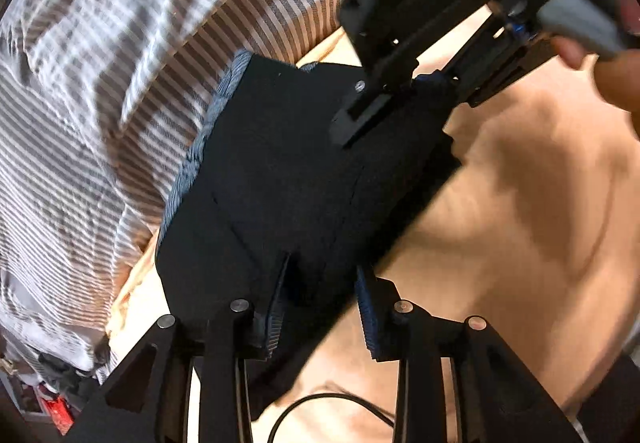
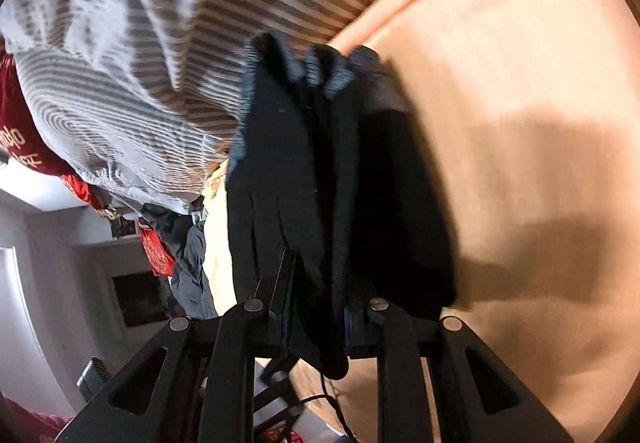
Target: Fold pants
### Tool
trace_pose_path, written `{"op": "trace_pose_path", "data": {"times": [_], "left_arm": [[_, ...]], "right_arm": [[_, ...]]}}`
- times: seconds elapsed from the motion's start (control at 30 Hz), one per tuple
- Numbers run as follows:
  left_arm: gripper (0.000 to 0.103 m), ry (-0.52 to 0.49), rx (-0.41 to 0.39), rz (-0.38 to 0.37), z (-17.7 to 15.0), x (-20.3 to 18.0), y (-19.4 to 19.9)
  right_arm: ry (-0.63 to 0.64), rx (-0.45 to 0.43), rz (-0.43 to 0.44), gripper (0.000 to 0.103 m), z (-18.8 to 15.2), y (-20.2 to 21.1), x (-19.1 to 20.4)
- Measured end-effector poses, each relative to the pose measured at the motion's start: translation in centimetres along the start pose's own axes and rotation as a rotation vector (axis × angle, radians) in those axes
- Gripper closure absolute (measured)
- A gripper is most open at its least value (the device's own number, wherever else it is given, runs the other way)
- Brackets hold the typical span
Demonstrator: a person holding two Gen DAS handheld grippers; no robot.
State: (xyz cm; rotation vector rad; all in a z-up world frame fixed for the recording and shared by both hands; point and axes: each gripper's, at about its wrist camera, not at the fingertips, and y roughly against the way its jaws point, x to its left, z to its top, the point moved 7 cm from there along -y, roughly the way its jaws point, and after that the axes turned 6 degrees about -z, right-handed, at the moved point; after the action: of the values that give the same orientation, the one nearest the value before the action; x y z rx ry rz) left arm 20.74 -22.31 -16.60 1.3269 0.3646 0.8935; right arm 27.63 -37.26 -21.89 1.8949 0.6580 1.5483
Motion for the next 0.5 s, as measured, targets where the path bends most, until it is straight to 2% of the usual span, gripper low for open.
{"op": "trace_pose_path", "data": {"times": [0.07, 0.1, 0.17, 0.2, 0.23, 0.3, 0.37, 0.4, 0.43, 0.5], "left_arm": [[0.058, 0.018, 0.000, -0.012, -0.8, 0.5, 1.2], [0.048, 0.047, -0.005, -0.034, -1.3, 0.9, 1.7], [0.048, 0.171, 0.001, -0.151, -2.1, 1.9, 3.2], [0.048, 0.283, 0.035, -0.240, -3.0, 3.2, 3.8], [0.048, 0.345, 0.056, -0.299, -3.4, 4.0, 4.0], [0.048, 0.506, 0.088, -0.436, -5.1, 5.9, 5.0], [0.048, 0.645, 0.083, -0.517, -6.5, 8.1, 5.8], [0.048, 0.718, 0.071, -0.536, -7.0, 9.3, 5.9], [0.041, 0.774, 0.061, -0.539, -7.3, 10.3, 5.8], [0.028, 0.945, 0.023, -0.471, -8.3, 13.4, 4.6]], "right_arm": [[-0.002, 0.000, -0.008, 0.082, 0.0, -0.2, 0.2], [0.001, 0.002, -0.019, 0.078, -0.1, -0.2, 0.3], [0.021, 0.009, -0.068, 0.069, -0.2, 0.5, 0.1], [0.040, 0.016, -0.107, 0.059, -0.3, 1.1, 0.1], [0.067, 0.014, -0.142, 0.054, -0.3, 1.9, 0.1], [0.112, -0.016, -0.180, 0.054, -0.6, 3.6, 0.0], [0.145, -0.067, -0.193, 0.054, 0.1, 5.1, 0.8], [0.159, -0.097, -0.194, 0.054, 1.0, 5.6, 1.6], [0.167, -0.117, -0.192, 0.054, 1.8, 5.8, 2.1], [0.188, -0.149, -0.197, 0.054, 3.9, 5.4, 3.6]]}}
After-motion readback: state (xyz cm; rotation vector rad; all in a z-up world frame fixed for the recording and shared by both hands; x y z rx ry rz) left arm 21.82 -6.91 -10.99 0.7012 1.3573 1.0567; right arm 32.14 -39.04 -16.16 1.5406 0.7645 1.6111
